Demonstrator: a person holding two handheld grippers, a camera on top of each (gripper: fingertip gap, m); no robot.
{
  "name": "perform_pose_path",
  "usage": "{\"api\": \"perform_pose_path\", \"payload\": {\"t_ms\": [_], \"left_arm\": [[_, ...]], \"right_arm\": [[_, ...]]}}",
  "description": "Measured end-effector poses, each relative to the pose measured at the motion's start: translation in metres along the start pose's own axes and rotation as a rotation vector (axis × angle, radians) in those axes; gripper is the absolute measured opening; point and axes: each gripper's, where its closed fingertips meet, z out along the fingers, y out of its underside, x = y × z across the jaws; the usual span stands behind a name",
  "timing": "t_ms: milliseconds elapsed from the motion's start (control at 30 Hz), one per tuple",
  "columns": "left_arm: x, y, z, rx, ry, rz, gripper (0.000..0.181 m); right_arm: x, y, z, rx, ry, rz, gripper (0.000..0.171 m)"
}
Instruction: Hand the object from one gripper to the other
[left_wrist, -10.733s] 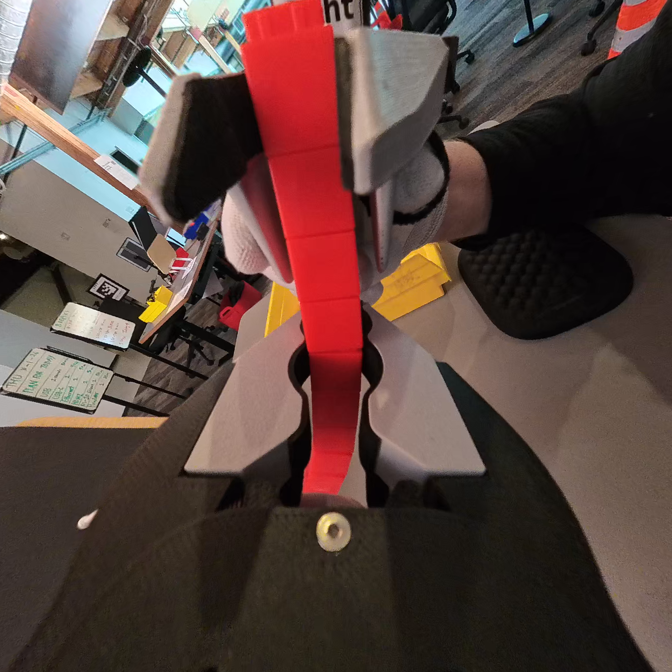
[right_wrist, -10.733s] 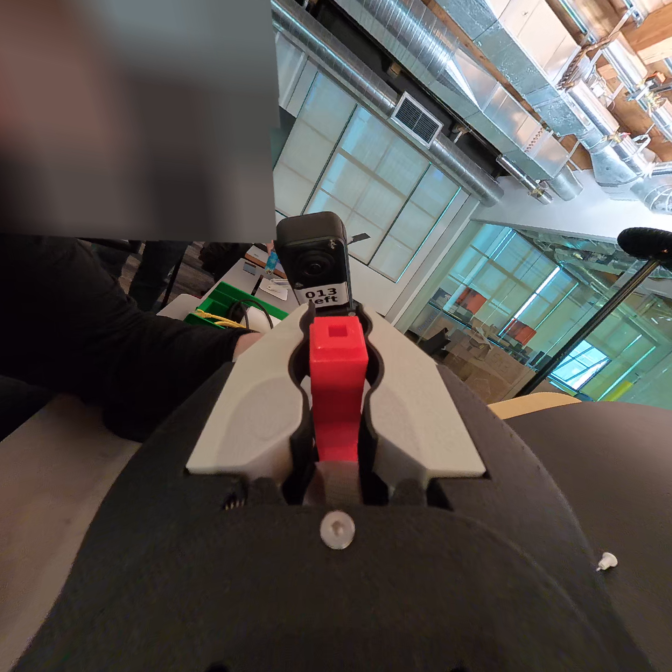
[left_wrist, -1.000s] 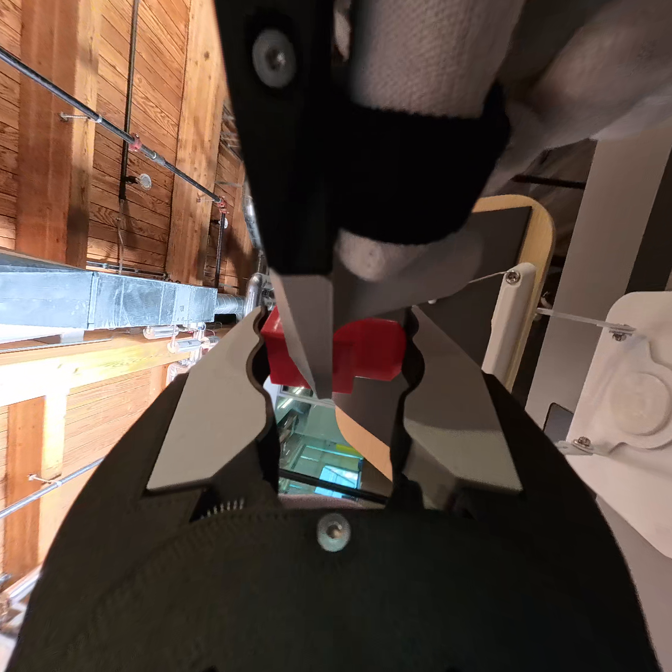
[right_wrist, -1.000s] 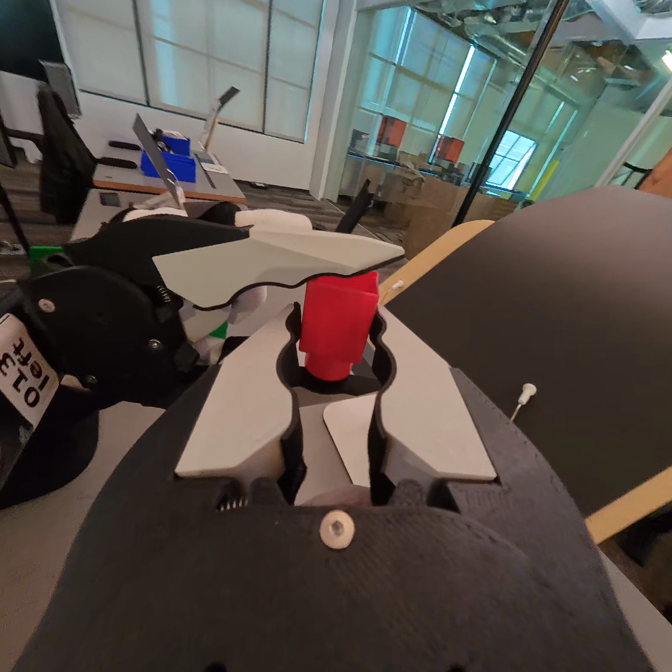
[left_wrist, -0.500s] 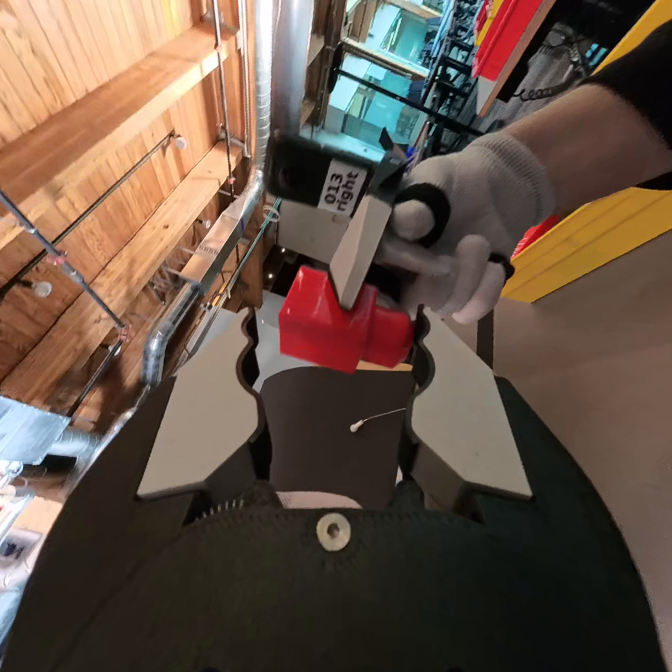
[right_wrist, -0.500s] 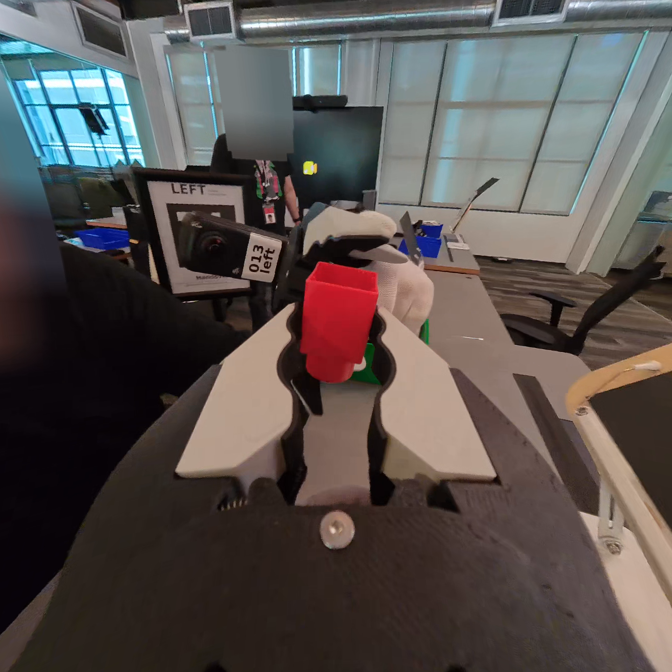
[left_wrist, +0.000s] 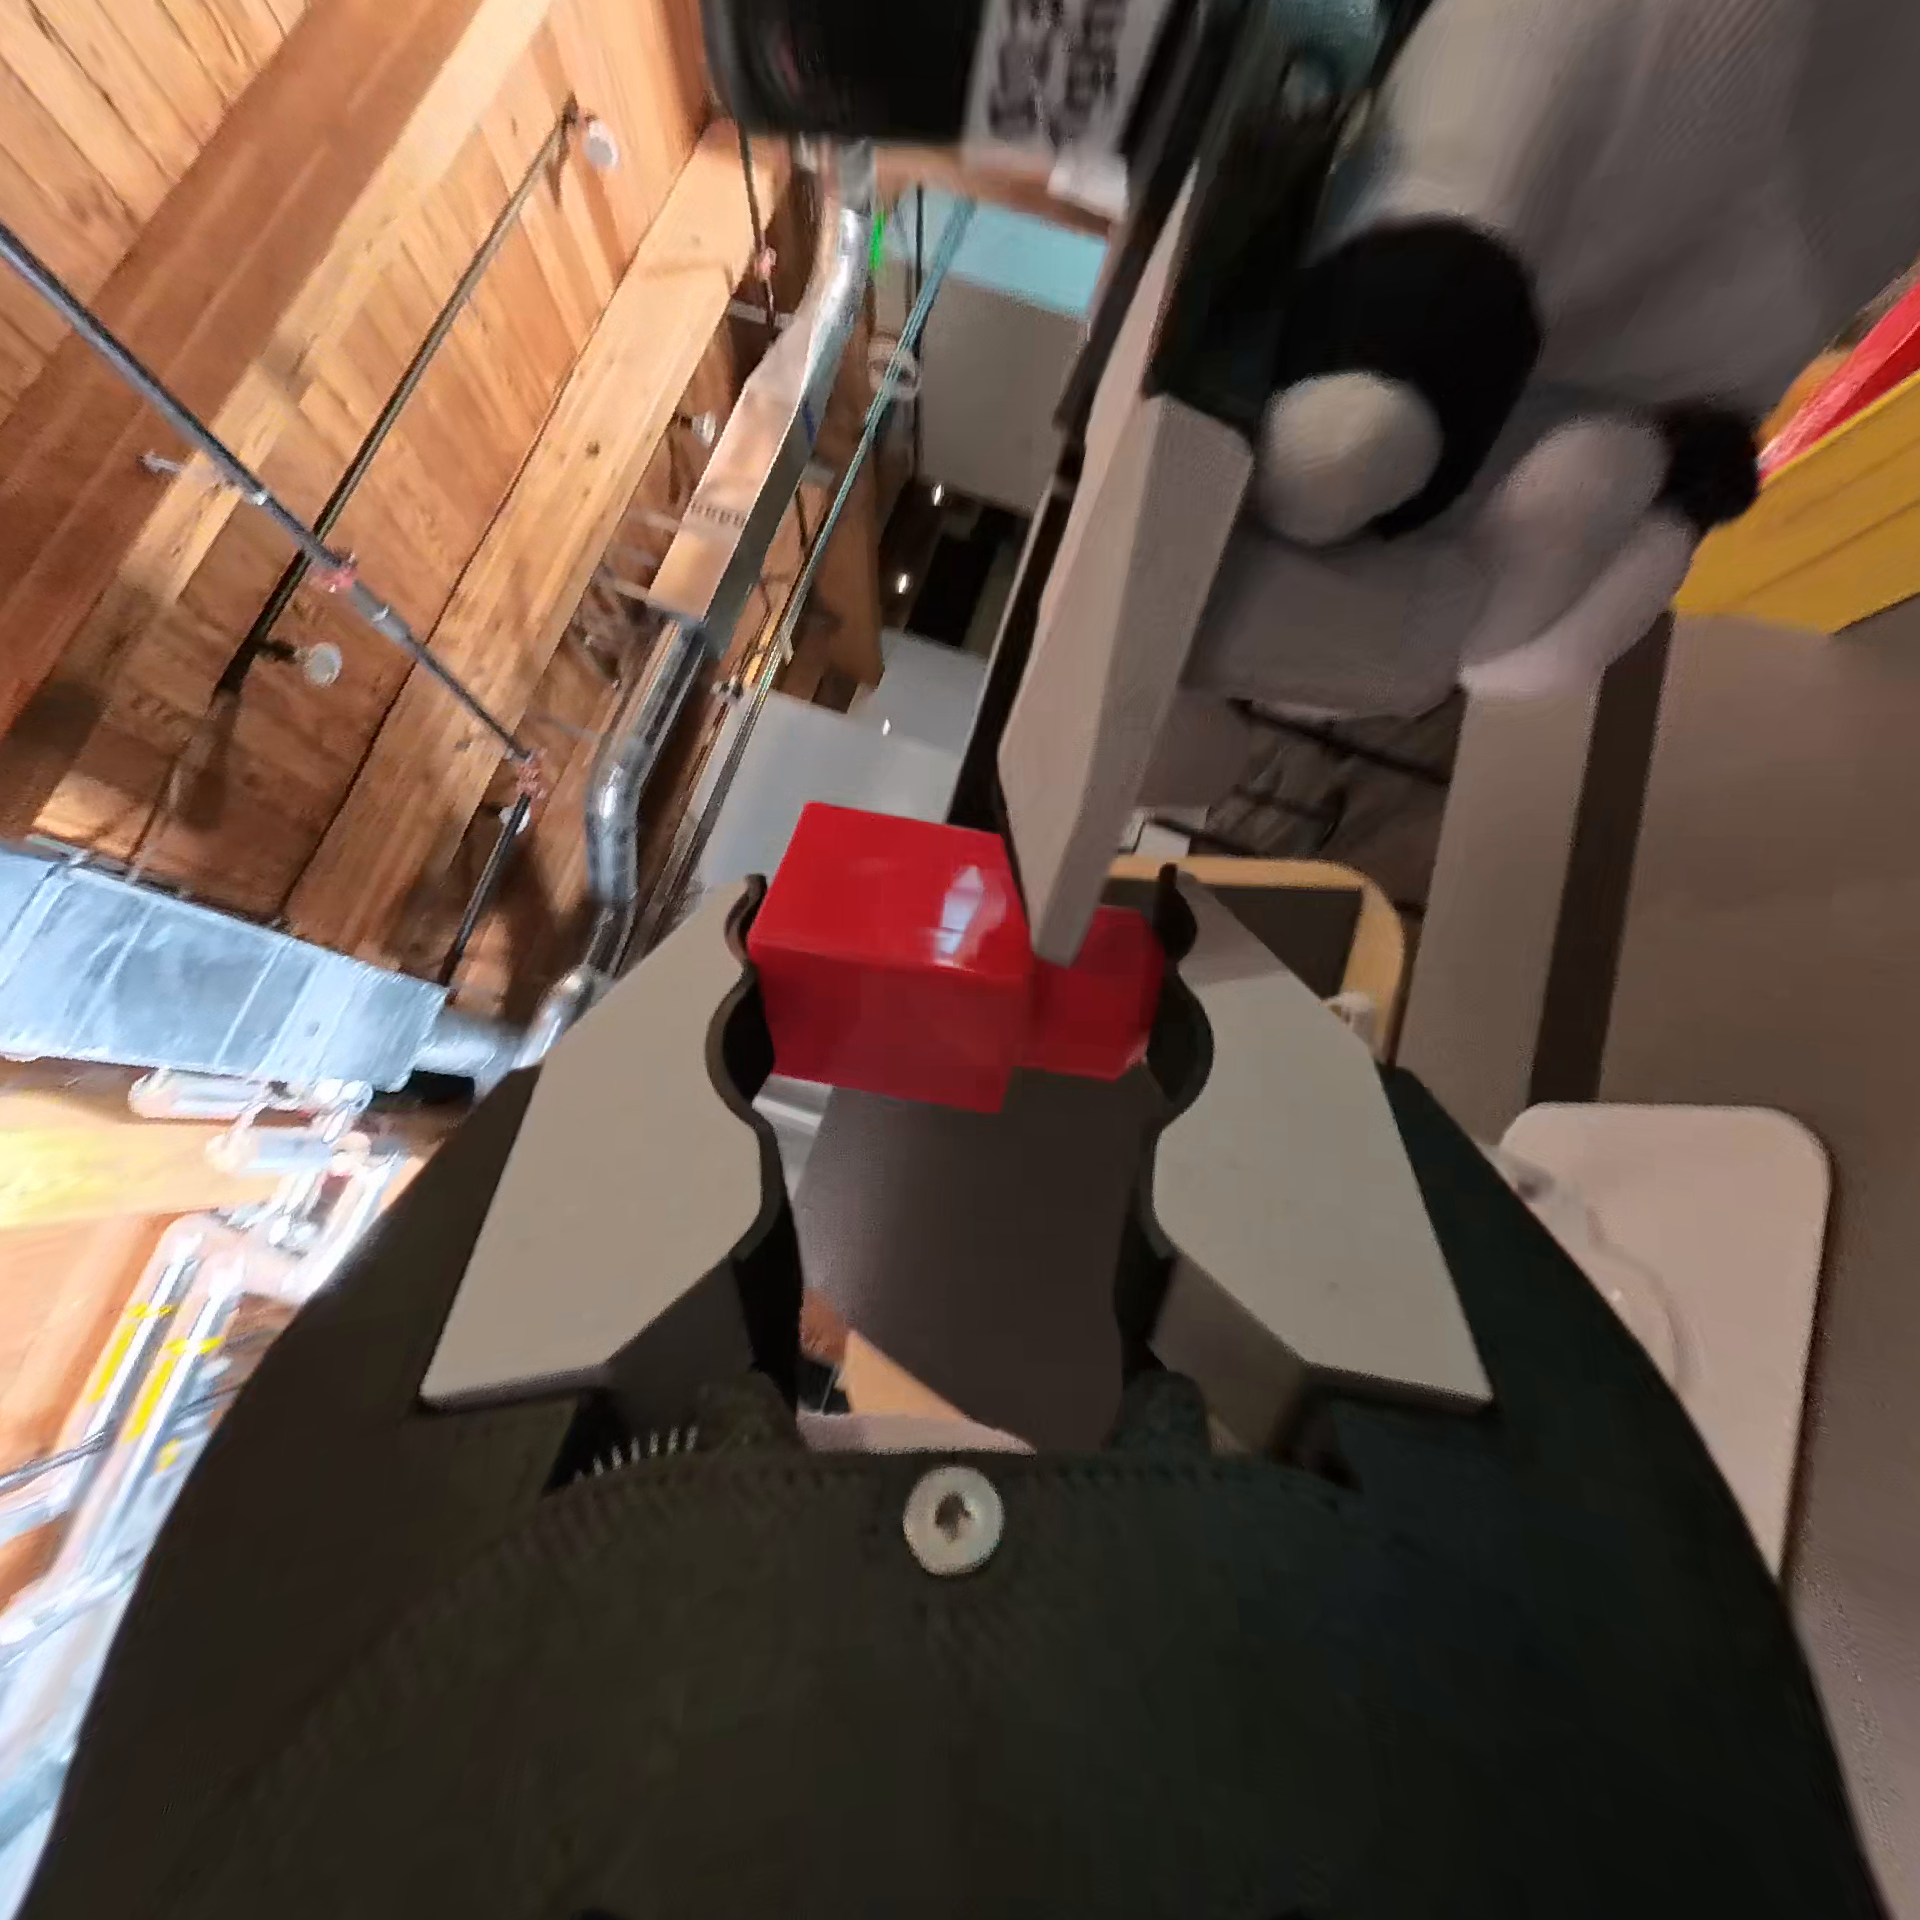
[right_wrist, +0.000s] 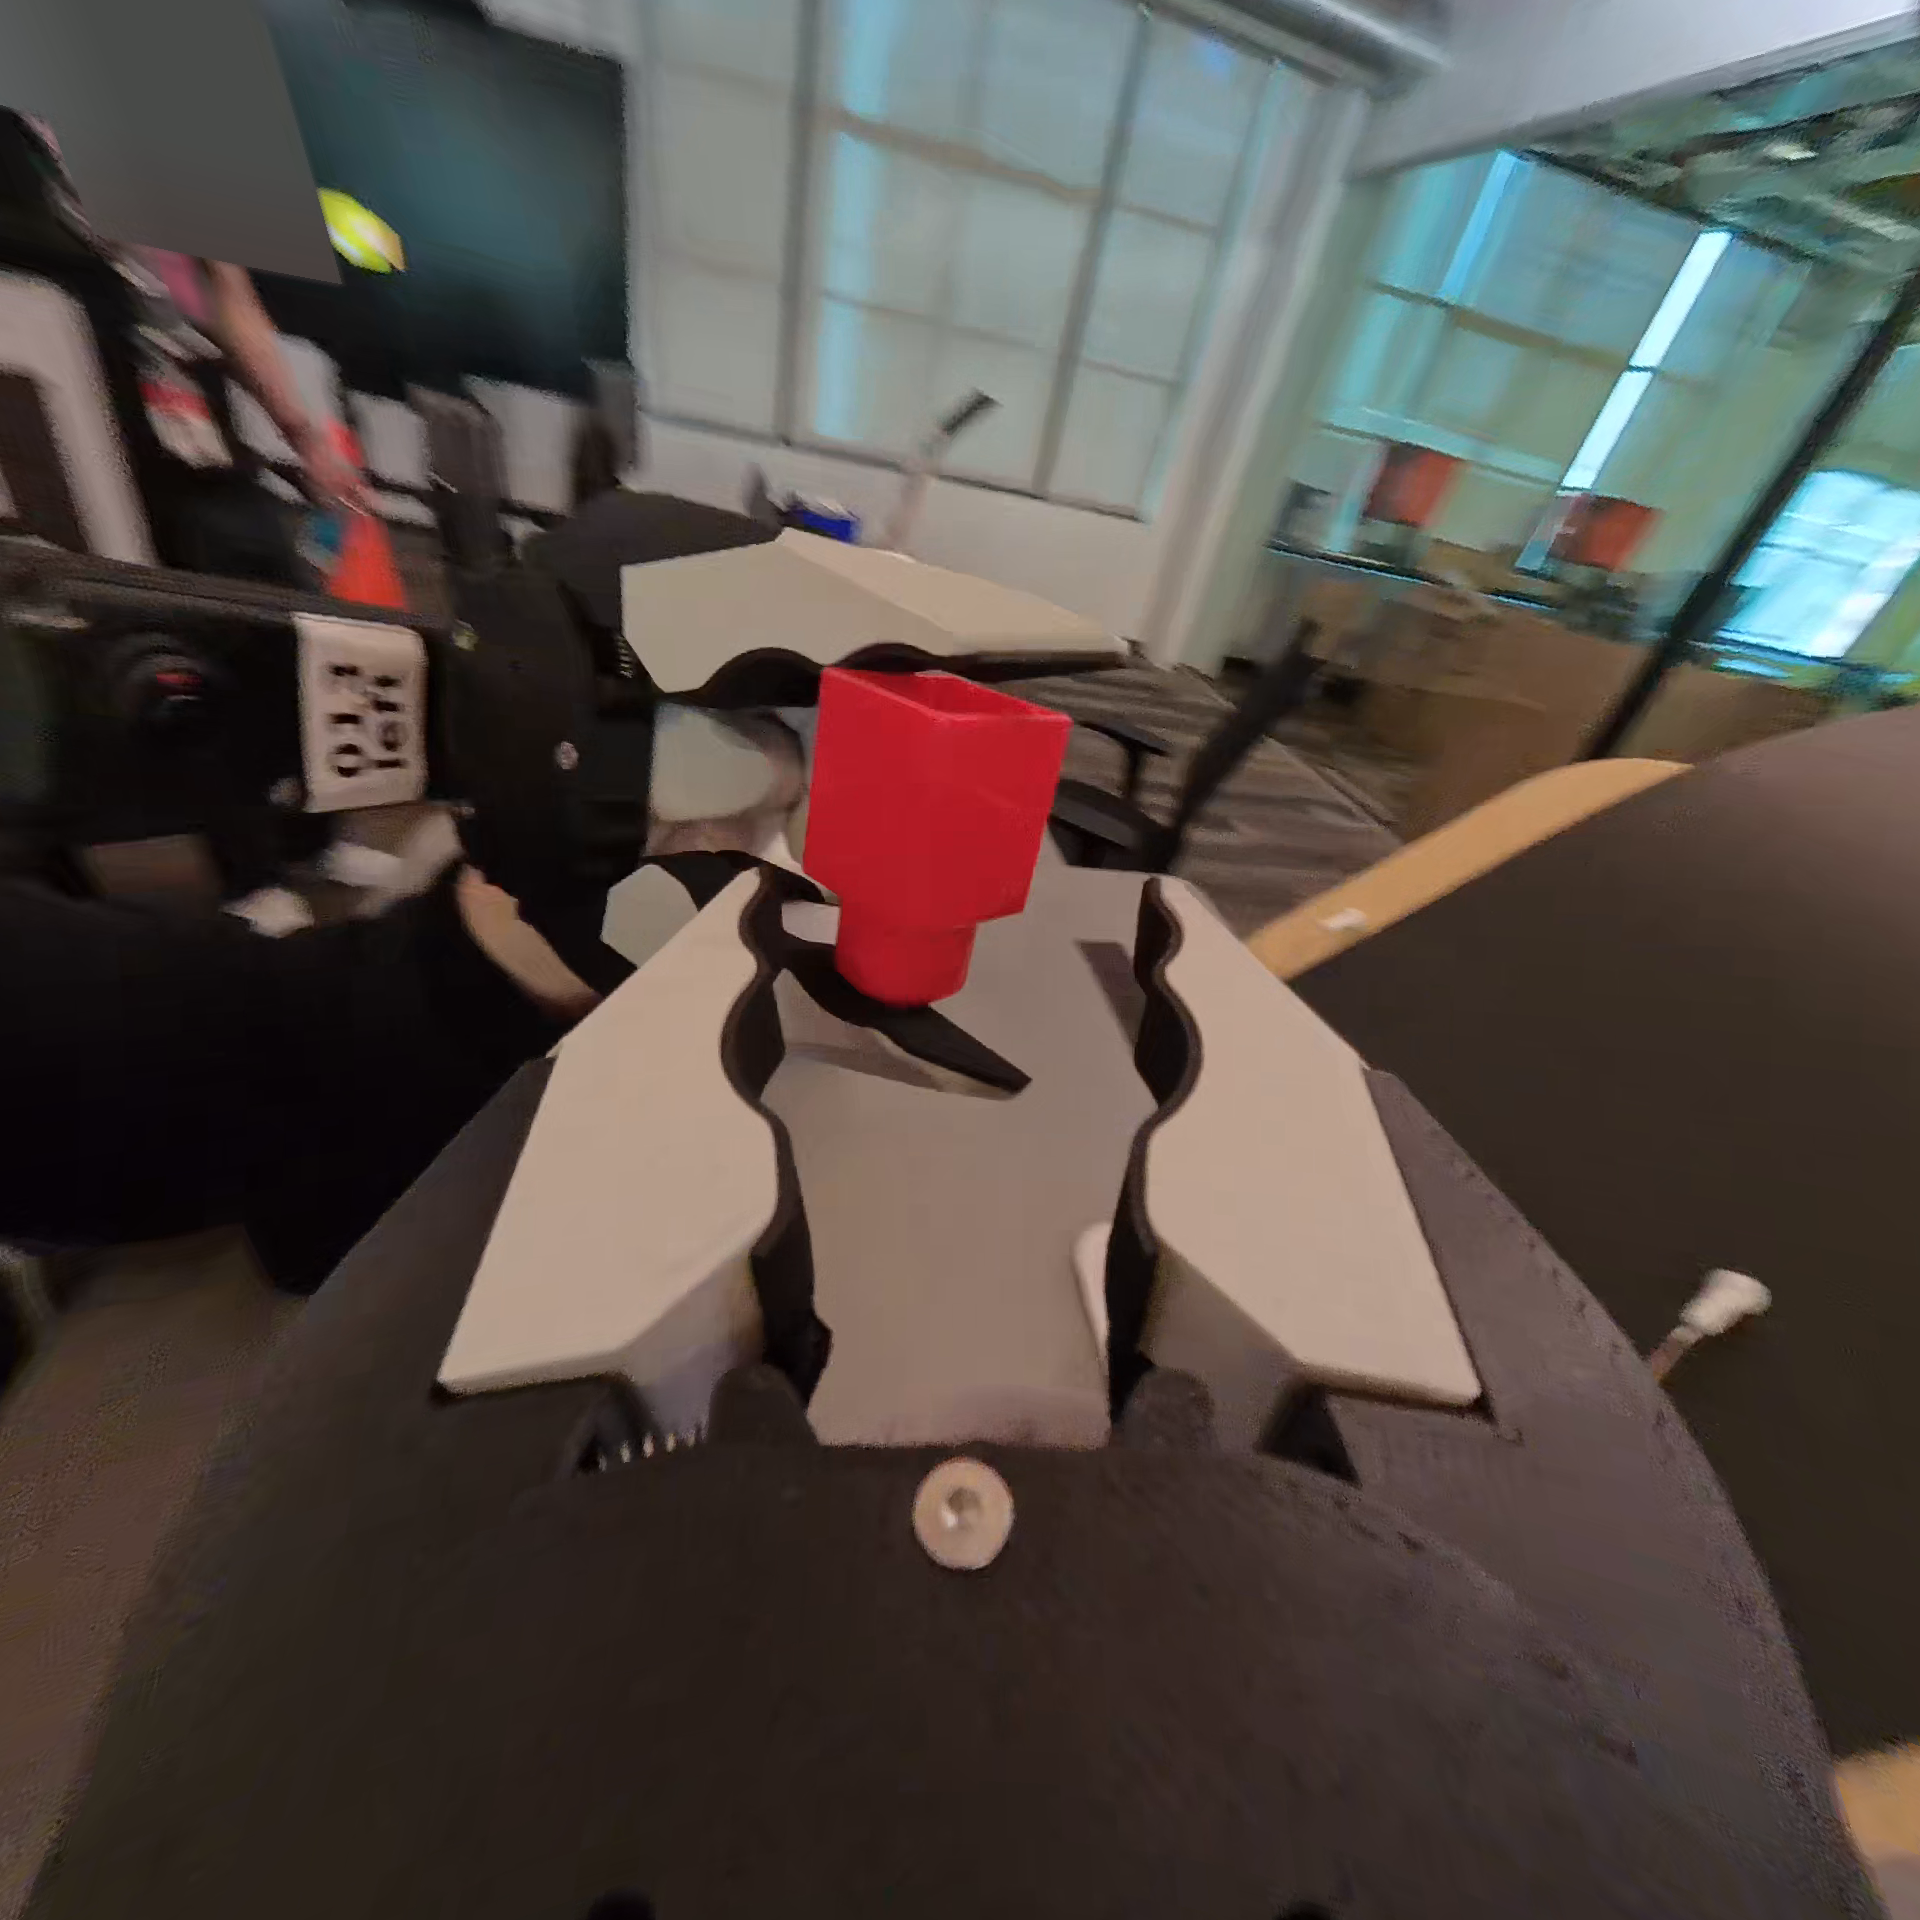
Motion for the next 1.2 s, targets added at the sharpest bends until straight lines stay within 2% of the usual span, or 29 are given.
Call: {"api": "perform_pose_path", "payload": {"t_ms": [100, 200, 300, 433, 600, 900, 1033, 1133, 1200], "left_arm": [[0.004, 0.017, 0.007, -0.124, -0.018, 0.098, 0.072], [0.013, 0.021, 0.013, -0.172, -0.009, 0.146, 0.071], [0.012, 0.026, 0.016, -0.223, -0.032, 0.182, 0.071], [0.008, 0.016, 0.012, -0.147, -0.040, 0.143, 0.071], [0.001, -0.003, -0.001, 0.000, -0.005, 0.033, 0.079], [0.021, -0.043, -0.017, 0.189, 0.120, 0.012, 0.079], [0.021, -0.046, -0.021, 0.209, 0.132, 0.007, 0.078], [0.014, -0.042, -0.018, 0.184, 0.095, 0.002, 0.077], [0.008, -0.037, -0.017, 0.160, 0.071, -0.017, 0.077]], "right_arm": [[0.001, 0.005, 0.010, -0.080, 0.122, -0.086, 0.061], [0.014, 0.012, 0.014, -0.138, 0.245, -0.146, 0.044], [0.017, 0.013, 0.015, -0.125, 0.262, -0.151, 0.043], [0.008, 0.004, 0.013, -0.059, 0.164, -0.108, 0.041], [-0.015, -0.011, 0.001, 0.071, -0.094, 0.019, 0.041], [-0.055, -0.006, -0.010, 0.105, -0.450, 0.125, 0.039], [-0.058, -0.008, -0.010, 0.127, -0.482, 0.157, 0.039], [-0.052, -0.013, -0.007, 0.142, -0.415, 0.133, 0.039], [-0.042, -0.017, -0.005, 0.148, -0.310, 0.077, 0.054]]}}
